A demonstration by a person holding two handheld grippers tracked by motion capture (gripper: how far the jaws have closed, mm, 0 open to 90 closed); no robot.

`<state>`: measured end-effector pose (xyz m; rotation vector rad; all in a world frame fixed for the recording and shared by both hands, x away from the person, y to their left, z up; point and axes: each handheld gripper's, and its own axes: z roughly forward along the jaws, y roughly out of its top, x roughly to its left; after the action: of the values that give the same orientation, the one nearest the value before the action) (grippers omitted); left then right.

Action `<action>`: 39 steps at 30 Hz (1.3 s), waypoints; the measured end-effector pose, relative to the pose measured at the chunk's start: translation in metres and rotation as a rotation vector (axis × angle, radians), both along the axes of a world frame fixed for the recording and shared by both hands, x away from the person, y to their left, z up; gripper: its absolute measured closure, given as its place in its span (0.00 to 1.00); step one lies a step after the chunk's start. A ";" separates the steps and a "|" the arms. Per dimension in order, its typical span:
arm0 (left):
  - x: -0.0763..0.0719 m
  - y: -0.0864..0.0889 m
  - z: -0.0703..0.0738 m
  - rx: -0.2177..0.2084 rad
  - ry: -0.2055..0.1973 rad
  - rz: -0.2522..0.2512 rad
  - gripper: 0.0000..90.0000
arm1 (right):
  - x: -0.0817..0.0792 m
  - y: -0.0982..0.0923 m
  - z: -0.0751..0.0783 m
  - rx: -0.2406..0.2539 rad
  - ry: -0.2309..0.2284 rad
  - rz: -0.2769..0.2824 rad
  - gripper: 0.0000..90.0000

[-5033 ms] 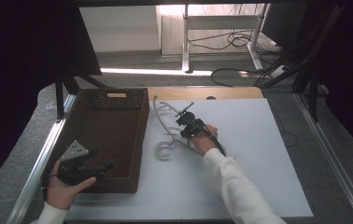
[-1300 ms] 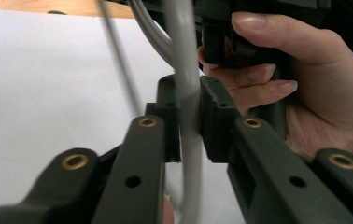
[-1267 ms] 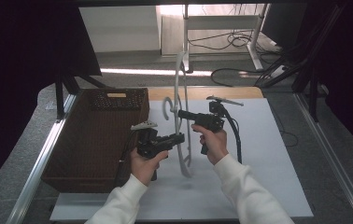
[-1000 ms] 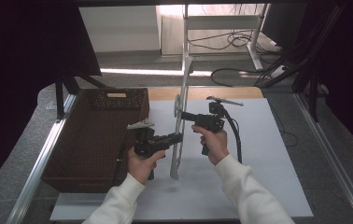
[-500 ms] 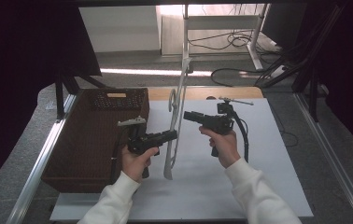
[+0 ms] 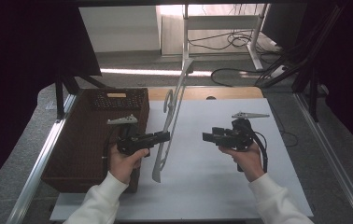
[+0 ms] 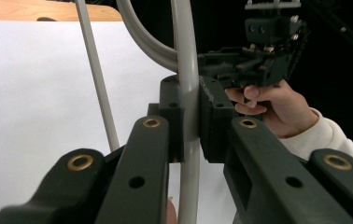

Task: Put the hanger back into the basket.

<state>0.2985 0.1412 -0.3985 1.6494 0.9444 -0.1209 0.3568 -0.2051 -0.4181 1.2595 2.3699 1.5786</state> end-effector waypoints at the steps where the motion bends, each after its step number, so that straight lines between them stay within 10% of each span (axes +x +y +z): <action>1: 0.000 0.001 0.002 0.004 -0.002 -0.001 0.91 | -0.001 -0.003 -0.002 -0.009 0.002 -0.002 0.39; 39: 0.003 0.066 0.058 0.026 -0.043 0.033 0.91 | -0.010 -0.023 -0.025 -0.133 0.032 -0.023 0.33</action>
<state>0.3010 0.2076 -0.3407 1.6529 0.9438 -0.0505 0.3464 -0.2279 -0.4433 1.2893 2.4248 1.3785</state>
